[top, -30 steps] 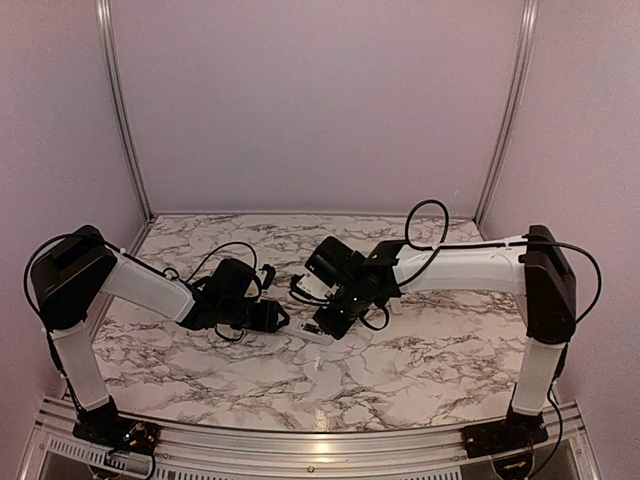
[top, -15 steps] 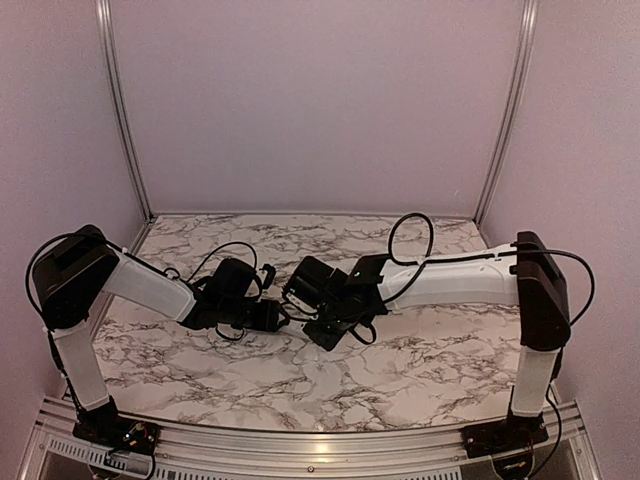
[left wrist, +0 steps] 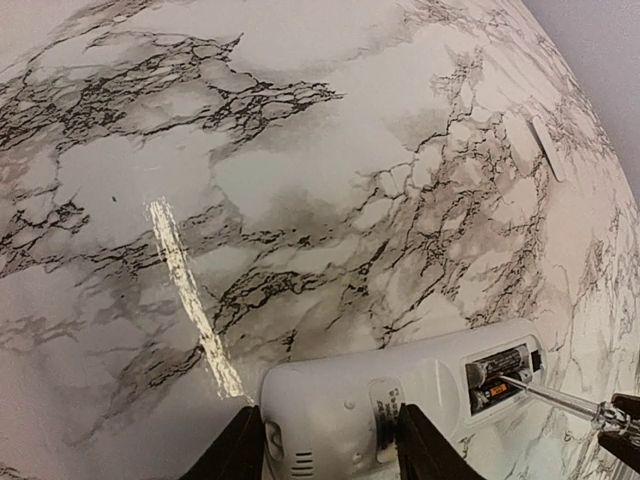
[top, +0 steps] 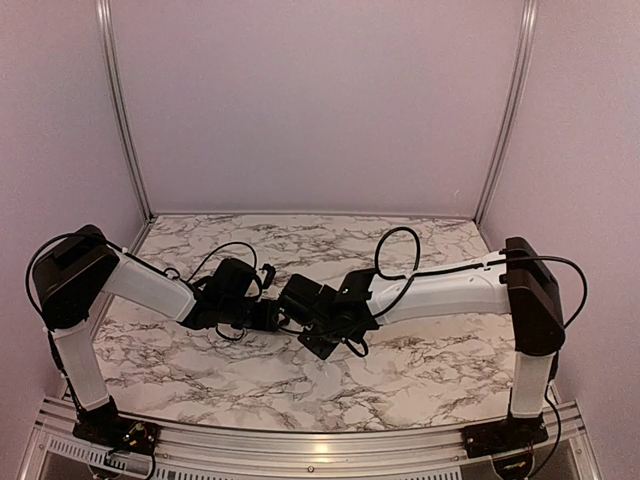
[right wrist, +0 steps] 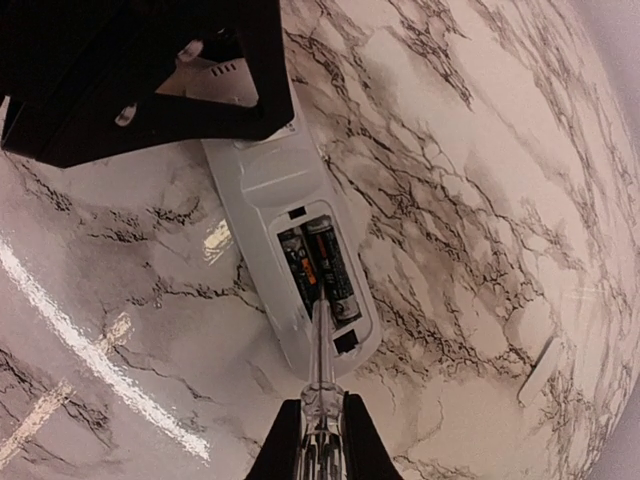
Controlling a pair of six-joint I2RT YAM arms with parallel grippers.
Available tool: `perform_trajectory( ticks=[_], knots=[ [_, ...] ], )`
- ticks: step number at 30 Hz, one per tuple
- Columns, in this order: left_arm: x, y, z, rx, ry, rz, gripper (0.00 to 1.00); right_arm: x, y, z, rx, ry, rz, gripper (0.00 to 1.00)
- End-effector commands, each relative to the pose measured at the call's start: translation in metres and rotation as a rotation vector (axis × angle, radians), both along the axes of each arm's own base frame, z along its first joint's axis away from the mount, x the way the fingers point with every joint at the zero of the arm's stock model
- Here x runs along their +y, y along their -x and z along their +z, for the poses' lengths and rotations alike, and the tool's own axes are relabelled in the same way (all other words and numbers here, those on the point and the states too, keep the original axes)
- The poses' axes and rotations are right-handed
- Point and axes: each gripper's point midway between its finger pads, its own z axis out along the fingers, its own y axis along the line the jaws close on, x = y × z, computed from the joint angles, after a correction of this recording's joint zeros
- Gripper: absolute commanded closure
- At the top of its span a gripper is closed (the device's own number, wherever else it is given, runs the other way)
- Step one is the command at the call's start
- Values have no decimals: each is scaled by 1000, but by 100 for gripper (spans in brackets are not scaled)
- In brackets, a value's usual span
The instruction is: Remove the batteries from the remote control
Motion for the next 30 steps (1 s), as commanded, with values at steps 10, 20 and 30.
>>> perform_trajectory(
  ticks=[10,20,30],
  knots=[
    [-9,9,-7,27,13,-45,53,-33,4,-41,62,151,-40,100],
    [-8,8,-5,19,14,-41,53,-31,3,-41,53,146,-28,100],
    [-9,8,-3,14,17,-43,53,-28,1,-37,36,128,-14,100]
  ],
)
